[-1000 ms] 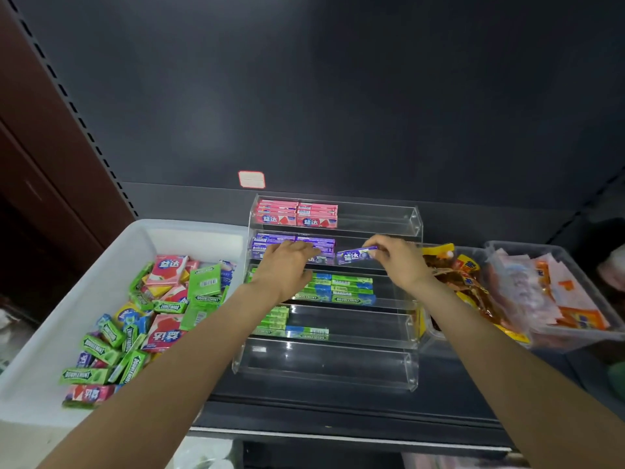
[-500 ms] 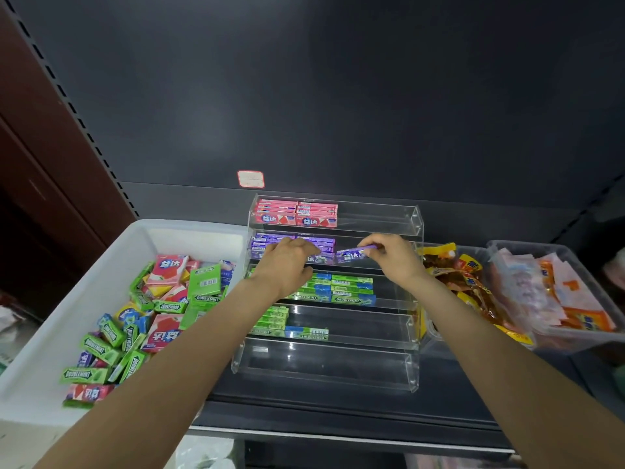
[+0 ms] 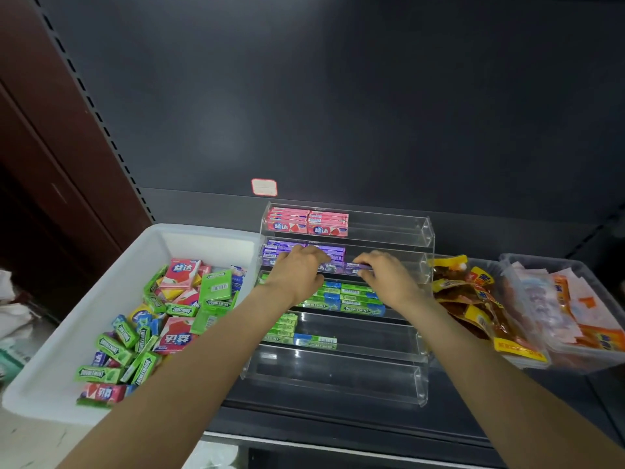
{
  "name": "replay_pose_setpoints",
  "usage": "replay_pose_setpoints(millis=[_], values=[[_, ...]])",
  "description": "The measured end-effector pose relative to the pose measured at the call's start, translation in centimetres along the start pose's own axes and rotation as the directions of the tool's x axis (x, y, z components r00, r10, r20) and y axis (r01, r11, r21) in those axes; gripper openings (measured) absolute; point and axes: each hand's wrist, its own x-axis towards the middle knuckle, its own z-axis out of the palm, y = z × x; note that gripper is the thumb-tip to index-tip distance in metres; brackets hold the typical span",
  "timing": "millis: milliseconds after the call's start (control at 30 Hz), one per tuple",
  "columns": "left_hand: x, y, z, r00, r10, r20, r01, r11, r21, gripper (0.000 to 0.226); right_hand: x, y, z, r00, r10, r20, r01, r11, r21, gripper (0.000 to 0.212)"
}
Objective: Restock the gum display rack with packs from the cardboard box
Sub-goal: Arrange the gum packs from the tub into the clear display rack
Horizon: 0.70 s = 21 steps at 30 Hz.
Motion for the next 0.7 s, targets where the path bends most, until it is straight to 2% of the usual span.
replay_pose_setpoints(millis=[233,367,500,600,700], values=[[-0.3,-0.1,0.4,0.999,0.007,-0.053,-0.007,1.0,-0.004,0.045,0.3,-1.2,0.3,1.0,-0.014,0.011,0.015,0.994,-0.104,0.035],[-1.5,-0.6,-0.2,0.987,0.001,-0.159,-0.014,0.996,-0.084,0.042,-0.2,-2.1,0.1,0.999,-0.003,-0.046,-0.003,0.991,-0.137,0.039],[-4.5,-2.8,-1.2,0.951,-0.028,-0.307,-0.011,0.992,-0.124,0.033,-1.3,-5.7,0.5,0.987,-0.065,-0.148,0.054,0.996,-0.075,0.033],[-7.7,-5.5,-1.6,0.938,-0.055,-0.343,-0.007,0.984,-0.177,0.029,-2.1,-9.9,2.1,0.984,-0.14,-0.109,0.14,0.99,-0.007,0.032],[-11.0,-10.0,-1.7,0.929,-0.155,-0.336,0.077,0.969,-0.234,0.026,-2.1,-14.4,4.8,0.976,-0.198,-0.085,0.204,0.976,0.072,0.03]])
